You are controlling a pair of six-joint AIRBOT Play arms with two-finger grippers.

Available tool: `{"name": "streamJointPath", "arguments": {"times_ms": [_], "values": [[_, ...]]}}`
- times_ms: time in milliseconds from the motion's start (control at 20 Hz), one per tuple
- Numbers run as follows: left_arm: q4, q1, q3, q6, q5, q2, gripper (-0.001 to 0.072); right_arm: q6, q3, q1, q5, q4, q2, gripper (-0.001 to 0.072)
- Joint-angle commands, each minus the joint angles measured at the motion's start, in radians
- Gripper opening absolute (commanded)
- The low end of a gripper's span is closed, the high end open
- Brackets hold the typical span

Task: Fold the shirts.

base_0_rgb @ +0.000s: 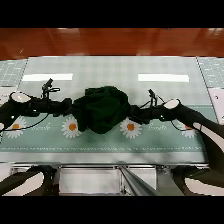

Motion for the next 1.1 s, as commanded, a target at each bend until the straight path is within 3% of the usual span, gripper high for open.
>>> {"name": "streamJointPath", "arguments": {"times_ms": [0,200,250,300,350,450,650,850,1050], "values": [[0.0,0.001,0.002,0.0,-0.006,0.0,0.0019,-0.027,0.09,0.002,0.034,0.015,-0.1,0.0409],[0.0,0.001,0.002,0.0,-0.005,0.0,0.0019,-0.027,0.174,0.002,0.059,0.015,-0.162,0.0382],[0.0,0.001,0.002,0.0,-0.005,0.0,0.0019,-0.033,0.186,0.002,0.062,0.014,-0.169,0.0254],[0.0,0.001,0.002,0.0,-0.005,0.0,0.0019,-0.064,0.196,0.002,0.065,0.015,-0.171,0.0079],[0.0,0.001,0.002,0.0,-0.005,0.0,0.0019,-0.099,0.209,0.001,0.074,0.014,-0.171,0.002],[0.0,0.014,0.007,0.0,-0.017,0.0,0.0019,-0.111,0.248,-0.002,0.138,-0.05,-0.167,0.0019],[-0.001,0.107,0.121,0.0,-0.106,0.025,0.0019,-0.005,0.371,-0.072,0.218,-0.286,-0.04,0.0019],[-0.027,0.151,0.426,-0.012,-0.115,0.099,0.0019,0.095,0.684,-0.181,0.309,-0.494,0.151,0.0018],[-0.027,0.15,0.831,-0.055,-0.115,0.108,0.0018,0.114,1.078,-0.212,0.557,-0.607,0.225,0.0019]]}}
